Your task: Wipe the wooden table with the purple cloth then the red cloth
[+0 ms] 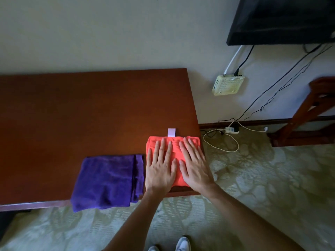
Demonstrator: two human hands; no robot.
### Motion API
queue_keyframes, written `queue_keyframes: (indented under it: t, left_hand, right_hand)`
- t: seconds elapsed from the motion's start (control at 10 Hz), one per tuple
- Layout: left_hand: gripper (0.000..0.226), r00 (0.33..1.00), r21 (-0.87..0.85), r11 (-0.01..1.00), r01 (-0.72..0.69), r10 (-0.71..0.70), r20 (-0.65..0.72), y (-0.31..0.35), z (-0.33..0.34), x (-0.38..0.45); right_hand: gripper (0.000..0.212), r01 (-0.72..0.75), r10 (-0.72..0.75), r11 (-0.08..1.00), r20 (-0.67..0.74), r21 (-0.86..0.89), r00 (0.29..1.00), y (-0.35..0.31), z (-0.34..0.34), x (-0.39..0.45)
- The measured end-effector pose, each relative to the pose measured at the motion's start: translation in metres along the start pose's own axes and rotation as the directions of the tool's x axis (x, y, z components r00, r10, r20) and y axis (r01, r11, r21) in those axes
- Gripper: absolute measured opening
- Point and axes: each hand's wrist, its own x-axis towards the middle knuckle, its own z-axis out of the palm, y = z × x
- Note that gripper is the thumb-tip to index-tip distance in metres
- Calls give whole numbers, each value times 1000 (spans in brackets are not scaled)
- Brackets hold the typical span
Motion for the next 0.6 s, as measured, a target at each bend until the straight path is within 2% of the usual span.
queue_keyframes:
  t: [0.1, 0.2, 0.3, 0.4, 0.5, 0.6]
  left_hand:
    - [61, 1000, -20, 1000, -7, 7, 19, 1, -4, -12]
    - [61, 994, -86, 994, -64, 71, 87, -4, -12, -18]
    - [70, 955, -141, 987, -80, 116, 271, -18, -38, -7]
    - [60, 912, -104, 994, -18, 59, 406, -21, -78, -4]
    - [45, 925, -196, 973, 119, -37, 379, -21, -107, -32]
    - [33, 863, -314, 917, 246, -60, 502, -24, -118, -81]
  right_hand:
    - [60, -9, 10, 999, 25, -35, 1000, -5, -1, -13]
    - [61, -21, 26, 999, 115, -42, 993, -7, -7, -13]
    - [67, -92, 89, 996, 212, 3, 973, -16, -21, -8]
    - [56, -239, 218, 968, 220, 76, 951, -37, -48, -16]
    - [39, -359, 323, 914, 196, 189, 926, -65, -68, -51]
    - [27, -435, 365, 842, 258, 318, 895, -90, -86, -95]
